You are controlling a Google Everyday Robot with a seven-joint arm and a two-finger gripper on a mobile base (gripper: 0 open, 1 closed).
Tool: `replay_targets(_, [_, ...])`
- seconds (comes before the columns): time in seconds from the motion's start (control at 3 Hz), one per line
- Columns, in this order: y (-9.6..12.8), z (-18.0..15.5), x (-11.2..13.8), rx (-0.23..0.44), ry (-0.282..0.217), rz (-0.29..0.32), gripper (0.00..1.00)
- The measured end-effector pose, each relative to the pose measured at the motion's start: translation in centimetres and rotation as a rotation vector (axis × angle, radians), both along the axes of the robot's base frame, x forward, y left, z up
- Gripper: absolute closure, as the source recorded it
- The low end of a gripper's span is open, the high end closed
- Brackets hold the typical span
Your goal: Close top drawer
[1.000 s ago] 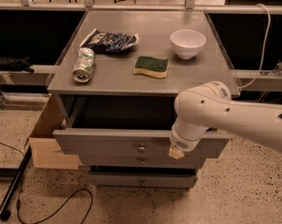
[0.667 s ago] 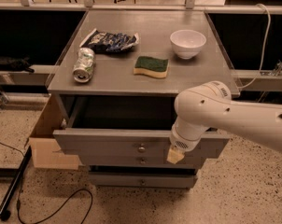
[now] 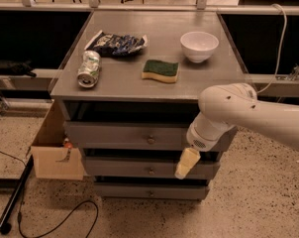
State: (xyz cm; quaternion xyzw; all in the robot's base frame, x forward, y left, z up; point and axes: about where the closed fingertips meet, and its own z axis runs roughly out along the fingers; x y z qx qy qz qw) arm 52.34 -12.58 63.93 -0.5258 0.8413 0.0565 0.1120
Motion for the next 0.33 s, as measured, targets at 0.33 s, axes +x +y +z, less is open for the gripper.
replay_targets(0.33, [0.0,0.0,0.0,0.0,0.0,0.0,0.0])
